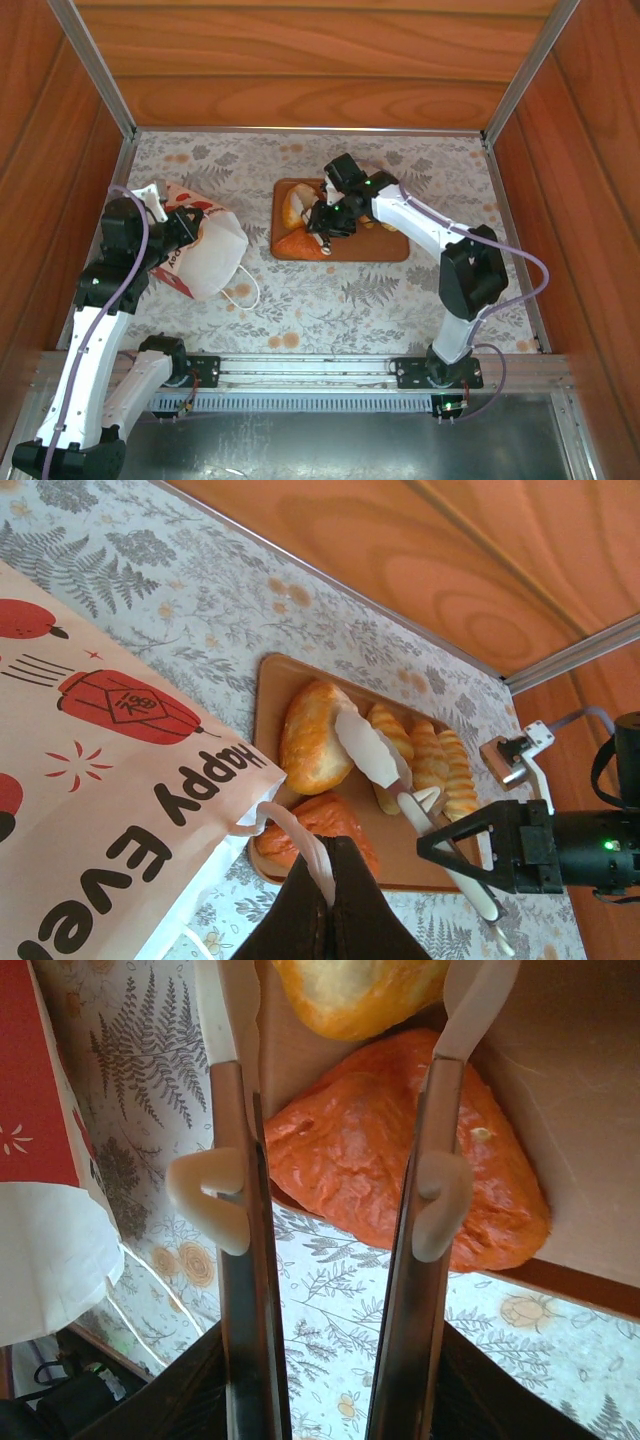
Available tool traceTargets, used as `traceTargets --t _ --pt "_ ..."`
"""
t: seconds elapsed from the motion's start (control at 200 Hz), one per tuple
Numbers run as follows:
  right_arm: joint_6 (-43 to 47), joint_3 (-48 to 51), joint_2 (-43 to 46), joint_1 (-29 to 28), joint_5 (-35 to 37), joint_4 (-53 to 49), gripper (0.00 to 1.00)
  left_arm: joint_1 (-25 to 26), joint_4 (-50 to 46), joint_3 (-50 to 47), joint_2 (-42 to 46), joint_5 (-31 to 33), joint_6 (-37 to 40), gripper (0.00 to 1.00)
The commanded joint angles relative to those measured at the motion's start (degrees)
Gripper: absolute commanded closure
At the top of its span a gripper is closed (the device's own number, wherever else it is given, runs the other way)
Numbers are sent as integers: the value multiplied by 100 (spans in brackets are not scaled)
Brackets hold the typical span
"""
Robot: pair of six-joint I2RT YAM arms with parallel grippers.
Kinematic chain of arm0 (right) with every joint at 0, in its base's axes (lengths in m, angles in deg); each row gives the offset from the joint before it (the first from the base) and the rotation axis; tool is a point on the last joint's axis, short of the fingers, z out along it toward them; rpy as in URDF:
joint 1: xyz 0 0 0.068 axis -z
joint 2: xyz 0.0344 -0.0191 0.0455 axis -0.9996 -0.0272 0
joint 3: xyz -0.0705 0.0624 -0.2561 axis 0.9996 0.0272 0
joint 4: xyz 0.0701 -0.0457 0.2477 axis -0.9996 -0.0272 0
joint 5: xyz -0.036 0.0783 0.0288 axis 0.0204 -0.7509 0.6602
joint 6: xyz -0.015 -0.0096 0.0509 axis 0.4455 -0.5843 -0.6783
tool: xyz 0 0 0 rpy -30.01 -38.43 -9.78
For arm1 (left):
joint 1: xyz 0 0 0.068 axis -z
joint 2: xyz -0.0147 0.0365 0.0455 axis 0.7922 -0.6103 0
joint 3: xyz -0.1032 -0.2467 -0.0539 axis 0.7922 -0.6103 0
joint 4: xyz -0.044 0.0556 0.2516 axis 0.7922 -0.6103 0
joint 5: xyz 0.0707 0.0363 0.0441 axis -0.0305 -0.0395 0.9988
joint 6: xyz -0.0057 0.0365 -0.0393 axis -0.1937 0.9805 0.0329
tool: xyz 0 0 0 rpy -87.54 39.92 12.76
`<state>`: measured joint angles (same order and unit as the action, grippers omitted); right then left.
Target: Take the fake bread out of the paper bag
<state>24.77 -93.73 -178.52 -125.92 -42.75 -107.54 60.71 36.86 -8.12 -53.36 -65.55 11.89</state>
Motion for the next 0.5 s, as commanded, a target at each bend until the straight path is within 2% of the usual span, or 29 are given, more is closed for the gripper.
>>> traceTargets --t 0.0,0.395,0.495 --pt "-80 -169 51 20 -431 277 54 33 96 40 89 -33 24 100" --pt "-582 372 474 -1 -812 796 55 33 96 48 10 -74 6 100" --pt "-614 399 571 -9 -695 735 55 34 96 58 15 -71 12 100"
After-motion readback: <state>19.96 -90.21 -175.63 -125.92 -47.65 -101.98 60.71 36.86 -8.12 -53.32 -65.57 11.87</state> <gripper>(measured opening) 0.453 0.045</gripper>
